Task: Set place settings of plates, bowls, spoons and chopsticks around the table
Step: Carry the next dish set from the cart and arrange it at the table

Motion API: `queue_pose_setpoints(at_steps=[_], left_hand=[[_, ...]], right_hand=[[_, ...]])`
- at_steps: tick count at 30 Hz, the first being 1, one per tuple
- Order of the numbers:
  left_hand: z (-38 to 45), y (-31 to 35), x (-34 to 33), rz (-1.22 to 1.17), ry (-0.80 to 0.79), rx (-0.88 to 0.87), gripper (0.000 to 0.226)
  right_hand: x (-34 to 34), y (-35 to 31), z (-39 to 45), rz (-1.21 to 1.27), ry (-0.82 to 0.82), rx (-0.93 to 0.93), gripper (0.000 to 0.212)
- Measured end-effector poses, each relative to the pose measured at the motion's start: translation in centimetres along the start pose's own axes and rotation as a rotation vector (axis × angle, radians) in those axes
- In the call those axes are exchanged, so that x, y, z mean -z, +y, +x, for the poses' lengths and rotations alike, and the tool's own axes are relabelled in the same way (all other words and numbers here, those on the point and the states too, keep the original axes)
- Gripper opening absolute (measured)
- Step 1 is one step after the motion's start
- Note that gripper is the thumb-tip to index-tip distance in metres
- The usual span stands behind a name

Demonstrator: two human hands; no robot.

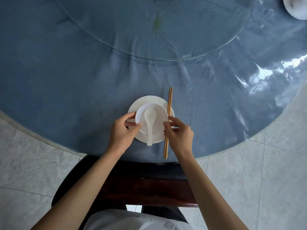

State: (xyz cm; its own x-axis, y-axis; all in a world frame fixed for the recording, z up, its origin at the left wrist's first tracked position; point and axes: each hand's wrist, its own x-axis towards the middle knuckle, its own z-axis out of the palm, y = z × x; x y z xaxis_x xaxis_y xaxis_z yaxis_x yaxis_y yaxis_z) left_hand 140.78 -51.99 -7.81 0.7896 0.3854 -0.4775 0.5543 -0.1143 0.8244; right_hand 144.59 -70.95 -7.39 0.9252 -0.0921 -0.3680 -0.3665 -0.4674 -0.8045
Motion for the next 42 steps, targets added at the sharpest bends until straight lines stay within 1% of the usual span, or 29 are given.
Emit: queue_pose_setpoints(at_steps=[4, 7, 9, 10, 12, 13, 15, 16, 17, 19, 21, 27, 32, 34, 36, 38, 40, 42], left_hand=[[-0.3, 0.0, -0.8, 0.134, -0.039, -0.064, 0.061], [-0.4, 0.1, -1.2, 0.166, -0.003, -0.1, 0.067], [-0.5, 0.0, -1.3, 0.175, 0.016, -0.104, 0.068], [-0.5, 0.0, -1.3, 0.173, 0.027, -0.105, 0.067], [-0.4, -0.2, -1.3, 0.159, 0.045, -0.116, 0.06], [-0.3, -0.3, -1.2, 0.147, 0.048, -0.123, 0.054], [0.1, -0.5, -1.2, 0.054, 0.03, -0.099, 0.033], [0.3, -0.6, -1.1, -0.037, 0.013, -0.054, 0.024], [0.4, -0.7, -1.1, -0.13, -0.003, -0.004, 0.021], [0.5, -0.9, -1.0, -0.253, -0.022, 0.051, 0.02], [0.5, -1.0, -0.8, -0.301, -0.034, 0.055, 0.022], [0.4, -0.9, -1.0, -0.335, -0.023, 0.067, 0.024], [0.4, -1.1, -0.9, -0.334, -0.029, 0.058, 0.022], [0.5, -1.1, -0.9, -0.339, -0.031, 0.059, 0.021], [0.5, -1.2, -0.7, -0.35, -0.03, 0.052, 0.022], [0.4, -1.1, -0.5, -0.376, -0.033, 0.052, 0.028], [0.4, -1.1, -0.3, -0.411, -0.045, 0.06, 0.031], [0.3, -1.0, 0.0, -0.419, -0.075, 0.045, 0.032]], right_hand=[[0.0, -0.2, -0.4, -0.022, 0.002, 0.015, 0.025], [0.0, -0.3, -0.5, -0.042, 0.007, 0.014, 0.025], [-0.1, -0.6, -0.9, -0.073, 0.038, 0.028, 0.028], [-0.2, -0.7, -1.2, -0.113, 0.076, 0.07, 0.031], [-0.4, -1.0, -1.7, -0.22, 0.144, 0.232, 0.03], [-0.6, -1.3, -1.9, -0.267, 0.14, 0.306, 0.026], [-1.1, -1.9, -2.3, -0.339, 0.051, 0.352, 0.023], [-1.4, -2.2, -2.4, -0.371, -0.002, 0.341, 0.024], [-1.8, -2.3, -2.6, -0.408, -0.045, 0.326, 0.025], [-2.5, -2.3, -2.9, -0.474, -0.092, 0.299, 0.024], [-2.9, -2.3, -3.1, -0.488, -0.079, 0.289, 0.02], [-2.8, -2.0, -3.3, -0.461, -0.029, 0.25, 0.019], [-2.5, -2.2, -3.1, -0.445, -0.058, 0.237, 0.021], [-1.9, -2.3, -3.0, -0.38, 0.008, 0.256, 0.021], [-1.0, -2.2, -2.6, -0.294, 0.12, 0.254, 0.02], [-0.1, -1.7, -1.9, -0.22, 0.173, 0.187, 0.024], [0.4, -1.2, -1.3, -0.155, 0.143, 0.105, 0.026], [0.4, -0.7, -1.0, -0.113, 0.096, 0.074, 0.023]])
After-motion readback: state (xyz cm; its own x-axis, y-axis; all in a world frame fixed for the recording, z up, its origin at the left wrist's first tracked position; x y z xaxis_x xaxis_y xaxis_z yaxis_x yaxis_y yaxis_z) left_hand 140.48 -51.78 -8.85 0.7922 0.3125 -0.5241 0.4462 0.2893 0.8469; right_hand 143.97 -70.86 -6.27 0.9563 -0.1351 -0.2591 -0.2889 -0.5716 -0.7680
